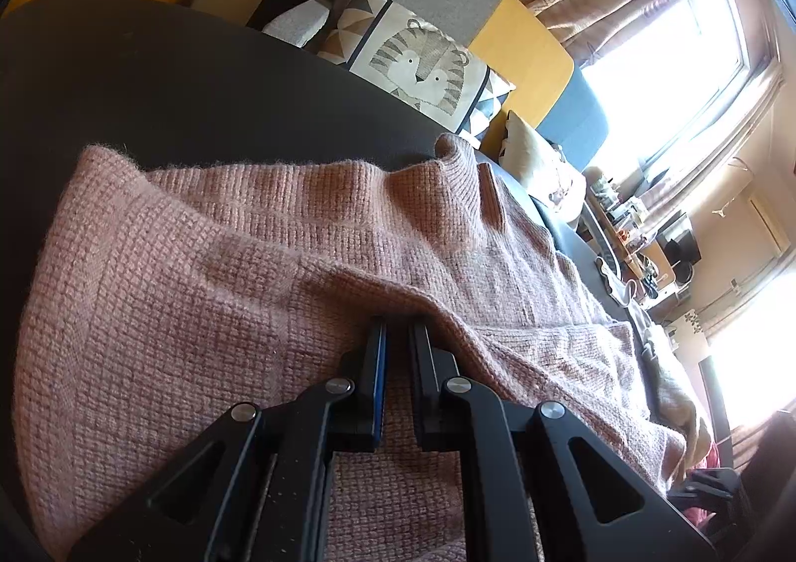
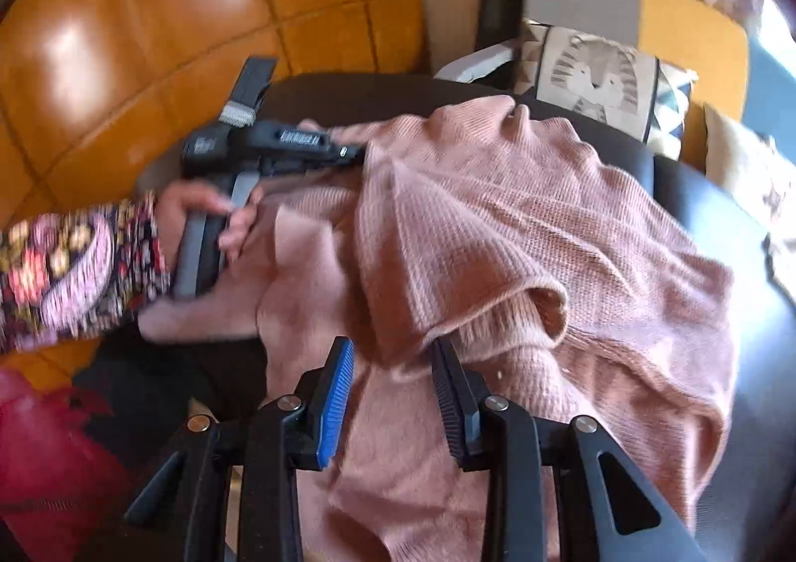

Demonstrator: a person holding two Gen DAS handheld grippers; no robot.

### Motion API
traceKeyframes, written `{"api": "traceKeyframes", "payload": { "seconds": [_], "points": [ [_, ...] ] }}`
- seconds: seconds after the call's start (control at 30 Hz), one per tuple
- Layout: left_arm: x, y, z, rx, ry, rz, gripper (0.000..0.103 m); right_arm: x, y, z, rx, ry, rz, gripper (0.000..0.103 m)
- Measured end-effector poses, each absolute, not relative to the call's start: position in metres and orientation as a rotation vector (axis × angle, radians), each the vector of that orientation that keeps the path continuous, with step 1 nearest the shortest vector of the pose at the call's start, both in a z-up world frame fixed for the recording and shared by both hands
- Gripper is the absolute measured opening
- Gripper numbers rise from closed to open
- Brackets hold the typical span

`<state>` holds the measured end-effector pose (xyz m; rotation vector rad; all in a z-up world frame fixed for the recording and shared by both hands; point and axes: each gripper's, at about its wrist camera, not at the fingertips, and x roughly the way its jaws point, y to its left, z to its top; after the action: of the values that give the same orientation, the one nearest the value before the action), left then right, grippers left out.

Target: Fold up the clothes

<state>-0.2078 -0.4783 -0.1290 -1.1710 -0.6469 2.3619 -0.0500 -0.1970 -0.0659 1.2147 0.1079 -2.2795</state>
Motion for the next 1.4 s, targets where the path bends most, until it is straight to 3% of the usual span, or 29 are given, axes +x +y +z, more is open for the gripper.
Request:
{"api": "traceKeyframes", "payload": {
  "seconds": [0.07, 0.2, 0.3, 0.53, 0.77, 0.87, 0.9, 0.97, 1.0, 1.03, 1.33, 1.4],
  "points": [
    [-0.208, -0.479, -0.13, -1.169, -0.66, 2.354, 0.009, -0.059, -0.203, -0.075, 1.255, 0.076, -2.25, 0.033],
    [-0.211, -0.48, -0.134, -1.161, -0.697, 2.331, 0.009, -0.067, -0.215, -0.08, 1.273, 0.023, -2.188, 0.008],
    [-0.211, -0.481, -0.135, -1.153, -0.708, 2.325, 0.009, -0.082, -0.2, -0.065, 1.215, -0.156, -2.199, 0.004],
    [-0.211, -0.48, -0.137, -1.142, -0.713, 2.319, 0.009, -0.135, -0.141, -0.039, 1.096, -0.635, -2.28, 0.004],
    [-0.213, -0.479, -0.138, -1.141, -0.718, 2.307, 0.009, -0.197, -0.064, -0.088, 1.223, -1.056, -2.379, 0.004],
    [-0.212, -0.478, -0.137, -1.142, -0.717, 2.31, 0.01, -0.206, -0.049, -0.111, 1.297, -1.115, -2.398, 0.01],
    [-0.212, -0.477, -0.137, -1.142, -0.716, 2.311, 0.01, -0.203, -0.047, -0.113, 1.293, -1.135, -2.401, 0.017],
    [-0.213, -0.477, -0.137, -1.141, -0.715, 2.311, 0.01, -0.196, -0.042, -0.117, 1.284, -1.175, -2.406, 0.019],
    [-0.214, -0.476, -0.137, -1.142, -0.714, 2.31, 0.01, -0.193, -0.039, -0.119, 1.279, -1.195, -2.408, 0.026],
    [-0.214, -0.476, -0.138, -1.142, -0.714, 2.308, 0.01, -0.191, -0.045, -0.118, 1.273, -1.161, -2.416, 0.027],
    [-0.211, -0.473, -0.137, -1.142, -0.687, 2.333, 0.01, -0.191, -0.188, -0.064, 1.16, -0.287, -2.431, 0.026],
    [-0.211, -0.474, -0.137, -1.143, -0.689, 2.333, 0.01, -0.203, -0.218, -0.067, 1.187, -0.201, -2.372, 0.023]
  ]
}}
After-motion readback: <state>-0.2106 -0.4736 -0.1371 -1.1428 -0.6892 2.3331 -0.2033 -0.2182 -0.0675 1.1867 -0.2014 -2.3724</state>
